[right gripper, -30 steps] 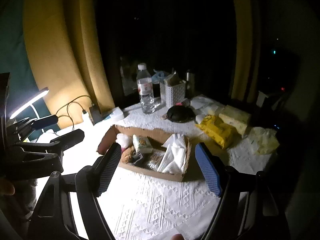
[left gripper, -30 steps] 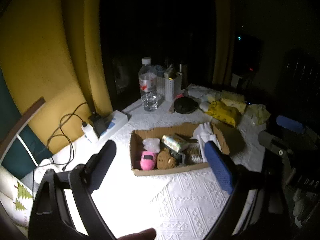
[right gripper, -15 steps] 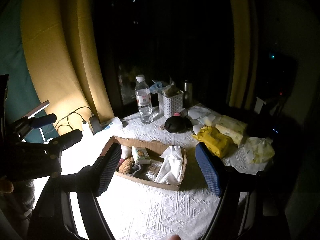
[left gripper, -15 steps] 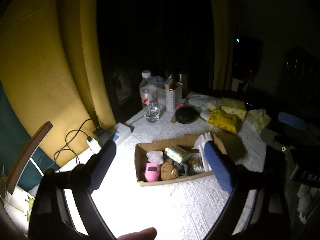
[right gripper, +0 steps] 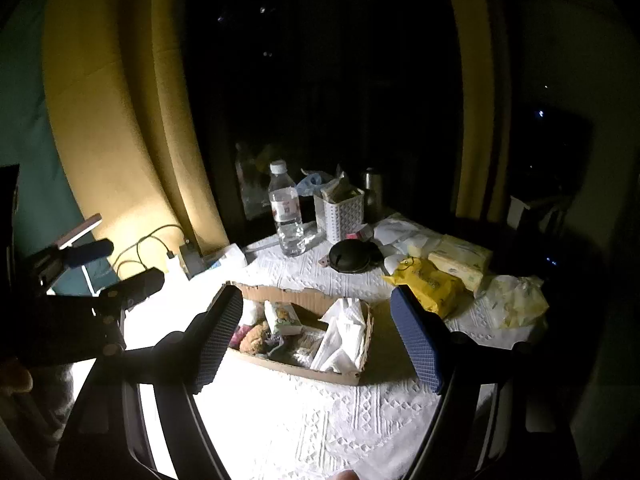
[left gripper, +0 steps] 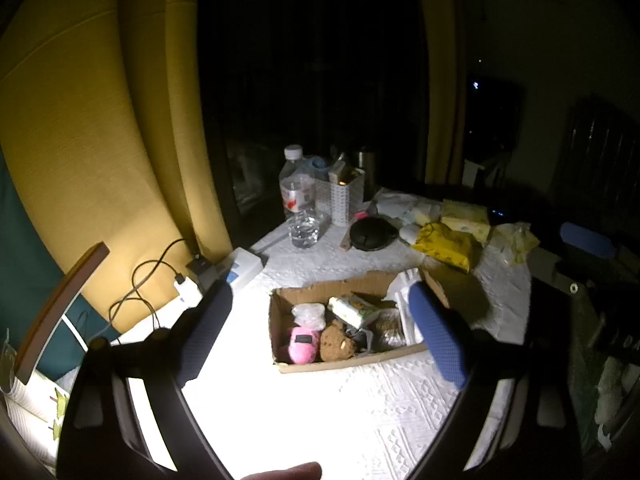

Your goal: Organize soft objects

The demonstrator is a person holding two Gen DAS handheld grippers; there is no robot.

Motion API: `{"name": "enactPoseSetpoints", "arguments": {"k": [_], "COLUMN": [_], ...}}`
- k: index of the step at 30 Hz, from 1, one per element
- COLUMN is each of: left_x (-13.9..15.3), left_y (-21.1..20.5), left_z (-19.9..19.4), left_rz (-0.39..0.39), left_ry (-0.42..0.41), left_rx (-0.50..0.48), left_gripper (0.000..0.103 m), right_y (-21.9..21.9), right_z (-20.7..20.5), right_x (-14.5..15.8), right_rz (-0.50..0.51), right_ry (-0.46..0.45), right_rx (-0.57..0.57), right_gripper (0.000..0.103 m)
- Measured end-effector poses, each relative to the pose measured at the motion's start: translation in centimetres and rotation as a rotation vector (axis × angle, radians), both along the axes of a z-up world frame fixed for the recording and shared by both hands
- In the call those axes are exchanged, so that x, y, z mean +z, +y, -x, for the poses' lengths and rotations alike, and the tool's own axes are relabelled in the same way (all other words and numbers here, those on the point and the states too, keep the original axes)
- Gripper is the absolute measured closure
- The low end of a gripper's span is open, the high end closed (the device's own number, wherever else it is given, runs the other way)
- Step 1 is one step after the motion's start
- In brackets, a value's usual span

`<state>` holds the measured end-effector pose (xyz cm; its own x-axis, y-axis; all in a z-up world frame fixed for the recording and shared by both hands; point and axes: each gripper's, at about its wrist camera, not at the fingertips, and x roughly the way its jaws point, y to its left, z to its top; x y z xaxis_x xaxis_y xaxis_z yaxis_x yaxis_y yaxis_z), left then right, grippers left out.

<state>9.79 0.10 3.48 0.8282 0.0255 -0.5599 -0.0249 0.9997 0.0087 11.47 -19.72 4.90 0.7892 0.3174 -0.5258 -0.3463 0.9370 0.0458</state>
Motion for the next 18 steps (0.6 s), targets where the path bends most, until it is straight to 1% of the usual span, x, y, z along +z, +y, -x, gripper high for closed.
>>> {"name": "enactPoseSetpoints", "arguments": {"k": [6,18], "left_x": [0.24,0.18], "left_y": [0.20,0.22], "left_z": [0.24,0.13], "left_rz": [0.005,0.006], "left_ry": [-0.007,-0.008], "left_rx": [0.006,0.009], "left_gripper": [0.012,0.012], "right_y": [-0.15,0.09], "right_z": [-0.24,-0.64], "right_x": [0.17,-0.40], "right_rz": [-0.002,0.004], "right_ry": [0.002,0.015], "right_rx": [-0.016,-0.023], "right_gripper": [0.024,0.024]}}
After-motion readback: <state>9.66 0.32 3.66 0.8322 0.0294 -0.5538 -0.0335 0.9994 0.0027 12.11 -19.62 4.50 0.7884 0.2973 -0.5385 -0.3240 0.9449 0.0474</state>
